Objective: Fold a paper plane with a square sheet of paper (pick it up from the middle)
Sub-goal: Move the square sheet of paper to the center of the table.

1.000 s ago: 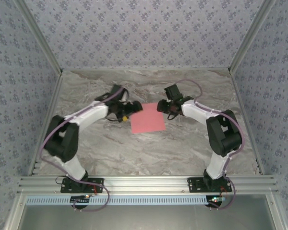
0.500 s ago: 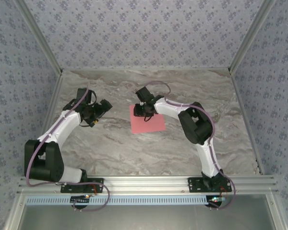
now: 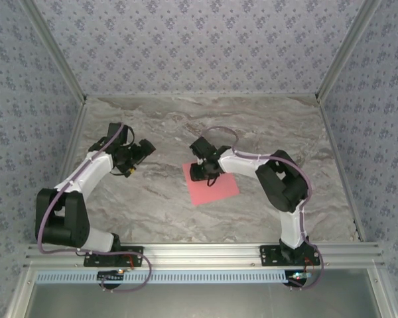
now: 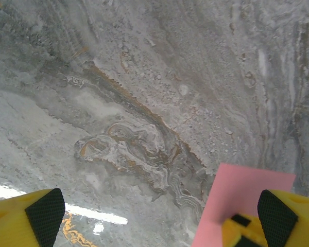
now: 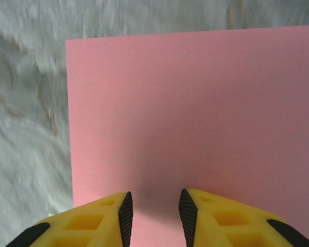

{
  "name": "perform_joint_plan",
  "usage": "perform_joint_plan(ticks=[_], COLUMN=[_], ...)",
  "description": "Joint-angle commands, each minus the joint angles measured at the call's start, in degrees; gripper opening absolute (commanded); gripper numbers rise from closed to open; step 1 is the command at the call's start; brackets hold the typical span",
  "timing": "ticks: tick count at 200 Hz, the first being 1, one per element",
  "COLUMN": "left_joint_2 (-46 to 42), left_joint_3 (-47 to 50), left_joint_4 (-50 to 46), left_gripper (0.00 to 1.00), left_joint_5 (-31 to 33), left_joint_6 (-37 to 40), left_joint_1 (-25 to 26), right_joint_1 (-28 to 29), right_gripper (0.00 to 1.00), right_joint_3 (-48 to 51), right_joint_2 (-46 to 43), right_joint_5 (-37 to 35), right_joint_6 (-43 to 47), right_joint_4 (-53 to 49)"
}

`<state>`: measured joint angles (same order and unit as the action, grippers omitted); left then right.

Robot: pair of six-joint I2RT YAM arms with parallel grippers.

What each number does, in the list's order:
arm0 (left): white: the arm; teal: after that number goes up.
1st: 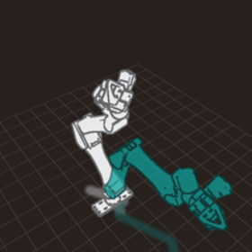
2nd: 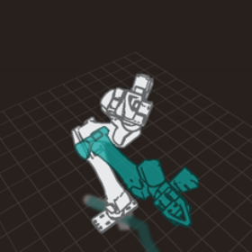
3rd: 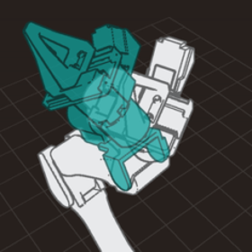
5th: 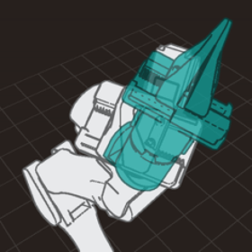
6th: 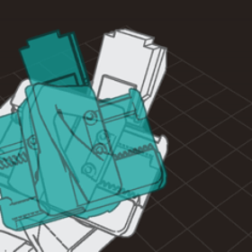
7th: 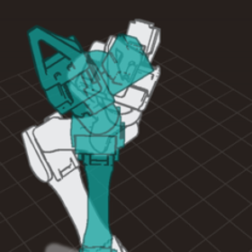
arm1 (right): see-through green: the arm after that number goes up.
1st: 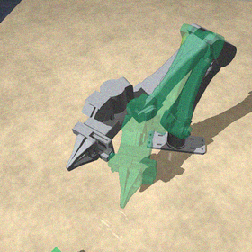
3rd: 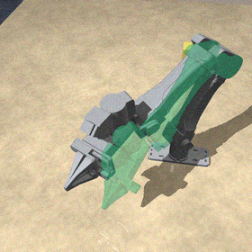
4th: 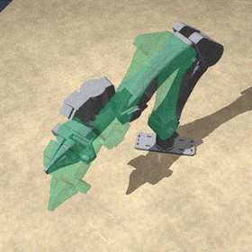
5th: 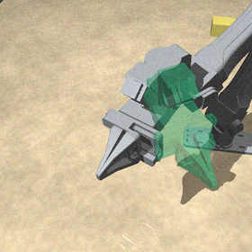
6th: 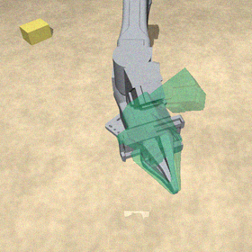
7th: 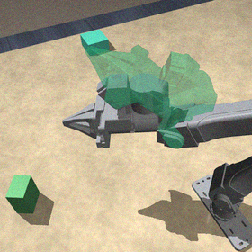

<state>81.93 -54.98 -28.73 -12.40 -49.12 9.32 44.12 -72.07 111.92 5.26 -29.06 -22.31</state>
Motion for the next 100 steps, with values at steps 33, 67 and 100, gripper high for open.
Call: perform_joint_plan(ticks=[33,67,100], left_joint_2=[0.8,0.3,0.3], left_joint_3=[-0.9,0.6,1.8], left_joint_4=[-0.5,0.2,0.6], left_gripper=[0.99,0.99,0.99], left_joint_5=[0.3,0.5,0.6], left_joint_6=[-2.3,-2.0,-1.9], left_joint_1=[-0.4,-0.5,-0.4], right_joint_1=[-1.0,-3.5,-4.7], right_gripper=[0.45,0.62,0.85], right_joint_3=[-4.5,-5.9,-7.3], right_joint_2=[-6.6,-6.0,-3.3], right_joint_5=[-2.8,-3.4,-4.4], right_joint_6=[0.2,0.9,2.2], right_joint_4=[-18.4,-24.5,-26.6])
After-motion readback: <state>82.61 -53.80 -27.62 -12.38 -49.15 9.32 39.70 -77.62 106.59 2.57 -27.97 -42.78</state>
